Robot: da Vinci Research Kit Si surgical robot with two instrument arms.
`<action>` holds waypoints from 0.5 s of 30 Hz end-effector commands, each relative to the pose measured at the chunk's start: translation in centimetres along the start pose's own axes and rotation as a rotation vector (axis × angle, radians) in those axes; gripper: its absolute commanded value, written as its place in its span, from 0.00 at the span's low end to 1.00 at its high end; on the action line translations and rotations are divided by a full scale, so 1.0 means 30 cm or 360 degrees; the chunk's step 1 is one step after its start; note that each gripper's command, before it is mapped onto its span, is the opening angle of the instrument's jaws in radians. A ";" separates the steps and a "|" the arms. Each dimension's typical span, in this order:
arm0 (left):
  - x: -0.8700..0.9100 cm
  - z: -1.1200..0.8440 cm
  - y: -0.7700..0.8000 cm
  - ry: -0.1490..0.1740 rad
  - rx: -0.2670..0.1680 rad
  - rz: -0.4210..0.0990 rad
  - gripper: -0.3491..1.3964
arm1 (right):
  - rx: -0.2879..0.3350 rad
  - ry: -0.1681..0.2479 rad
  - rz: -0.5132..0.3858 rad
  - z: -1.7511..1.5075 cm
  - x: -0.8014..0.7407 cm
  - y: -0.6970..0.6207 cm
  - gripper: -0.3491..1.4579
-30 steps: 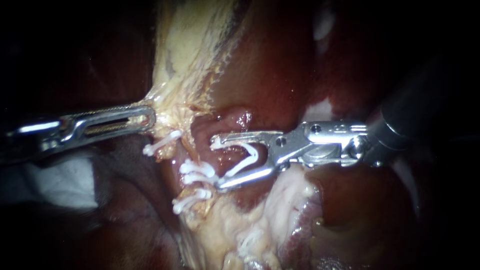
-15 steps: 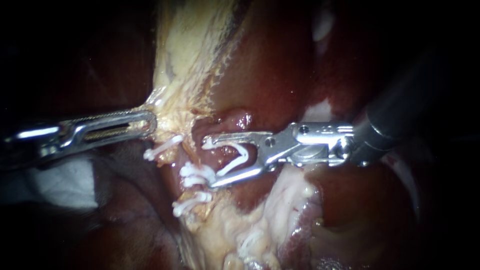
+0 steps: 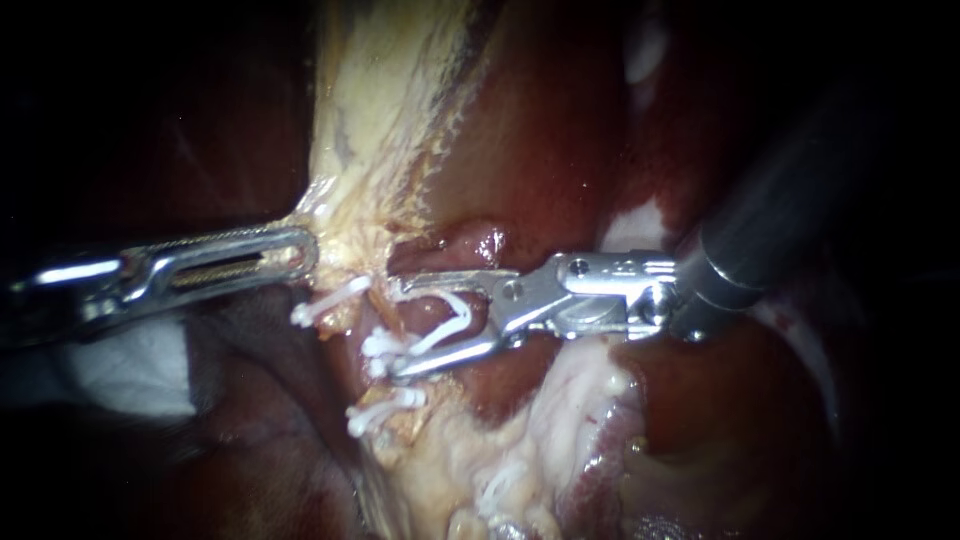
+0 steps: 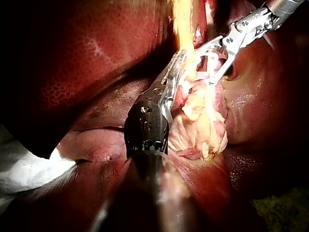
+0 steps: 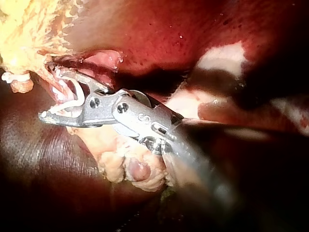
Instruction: Clipping third clip right tube
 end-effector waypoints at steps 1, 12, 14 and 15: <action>0.0003 0.0003 0.0000 0.0001 0.0002 0.0001 0.00 | 0.0001 0.0000 0.0000 0.000 0.0002 0.0000 0.52; 0.0005 0.0005 -0.0002 0.0001 0.0002 0.0001 0.00 | 0.0087 0.0041 0.0013 0.004 0.0019 -0.0030 0.52; 0.0005 0.0005 -0.0002 0.0001 0.0002 0.0001 0.00 | 0.0121 0.0059 0.0023 0.005 0.0023 -0.0040 0.52; 0.0005 0.0006 -0.0001 0.0001 0.0002 0.0002 0.00 | 0.0131 0.0063 0.0029 0.005 0.0025 -0.0044 0.52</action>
